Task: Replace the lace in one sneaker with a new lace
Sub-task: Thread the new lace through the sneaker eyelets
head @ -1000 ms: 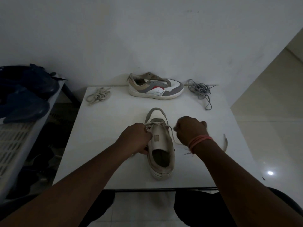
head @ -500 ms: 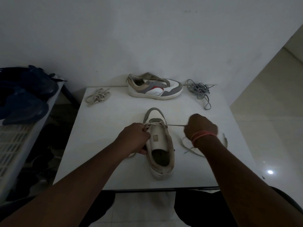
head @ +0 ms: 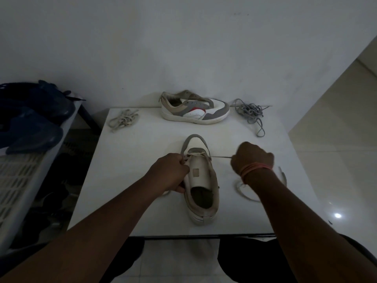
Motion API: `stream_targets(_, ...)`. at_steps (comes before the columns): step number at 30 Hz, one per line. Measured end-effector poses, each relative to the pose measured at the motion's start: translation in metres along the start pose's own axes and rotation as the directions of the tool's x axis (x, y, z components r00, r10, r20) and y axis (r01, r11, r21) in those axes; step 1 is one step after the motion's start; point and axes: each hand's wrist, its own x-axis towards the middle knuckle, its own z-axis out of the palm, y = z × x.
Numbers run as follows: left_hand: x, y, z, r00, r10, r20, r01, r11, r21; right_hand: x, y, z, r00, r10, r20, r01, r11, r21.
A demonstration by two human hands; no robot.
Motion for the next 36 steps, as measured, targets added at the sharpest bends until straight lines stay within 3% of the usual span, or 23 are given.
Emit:
stream_targets(2, 0.000, 0.001, 0.001, 1.000, -0.003, 0.004, 0.003, 1.000, -0.012, 0.002, 0.011, -0.004, 0.996, 0.071, 0.054, -0.069, 0.996, -0.051)
stream_targets(4, 0.000, 0.002, 0.002, 1.000, -0.006, -0.002, 0.006, 1.000, -0.014, 0.000, 0.008, 0.001, 0.992, -0.020, 0.121, 0.031, 0.995, -0.091)
stream_targets(7, 0.001, 0.003, 0.003, 1.000, 0.006, -0.010, -0.005, 1.000, 0.018, -0.008, -0.015, 0.011, 0.947, -0.257, 0.193, 0.221, 0.957, 0.190)
stream_targets(9, 0.001, 0.003, 0.003, 1.000, 0.006, -0.011, -0.005, 1.000, 0.012, -0.012, -0.025, 0.011, 0.921, -0.357, 0.157, 0.291, 0.896, 0.335)
stream_targets(11, 0.002, 0.001, 0.001, 1.000, -0.005, -0.006, 0.005, 1.000, -0.001, -0.006, -0.023, 0.010, 0.938, -0.327, 0.119, 0.284, 0.917, 0.280)
stream_targets(15, -0.001, 0.001, -0.001, 0.999, -0.031, 0.018, 0.031, 1.000, 0.000, 0.000, -0.007, 0.004, 0.997, -0.070, 0.036, 0.069, 0.997, 0.027)
stream_targets(17, -0.003, 0.004, -0.003, 0.998, -0.051, 0.020, 0.051, 0.999, 0.012, -0.002, -0.004, 0.007, 0.998, -0.054, 0.033, 0.056, 0.997, -0.054)
stream_targets(22, -0.003, 0.008, 0.000, 0.998, -0.064, 0.027, 0.062, 0.997, 0.056, 0.005, -0.005, 0.016, 0.943, -0.164, 0.288, 0.143, 0.985, 0.093)
stream_targets(24, -0.004, 0.011, 0.000, 0.998, -0.056, -0.002, 0.056, 0.998, 0.018, 0.005, -0.005, 0.012, 0.941, -0.191, 0.278, 0.160, 0.978, 0.130)
stream_targets(27, 0.005, 0.003, -0.003, 0.969, 0.188, -0.160, -0.125, 0.932, 0.341, 0.000, -0.013, 0.005, 0.926, -0.318, 0.204, 0.260, 0.928, 0.267)
stream_targets(30, 0.013, -0.009, -0.004, 0.949, 0.282, -0.141, -0.129, 0.755, 0.642, -0.004, -0.021, 0.004, 0.895, -0.411, 0.175, 0.350, 0.888, 0.298)
stream_targets(32, 0.013, -0.012, -0.003, 0.958, 0.258, -0.122, -0.113, 0.737, 0.667, -0.006, -0.023, 0.004, 0.894, -0.421, 0.150, 0.370, 0.885, 0.282)
stream_targets(36, 0.013, -0.014, -0.003, 0.933, 0.339, -0.123, -0.196, 0.763, 0.616, -0.008, -0.021, 0.003, 0.900, -0.417, 0.127, 0.362, 0.877, 0.315)
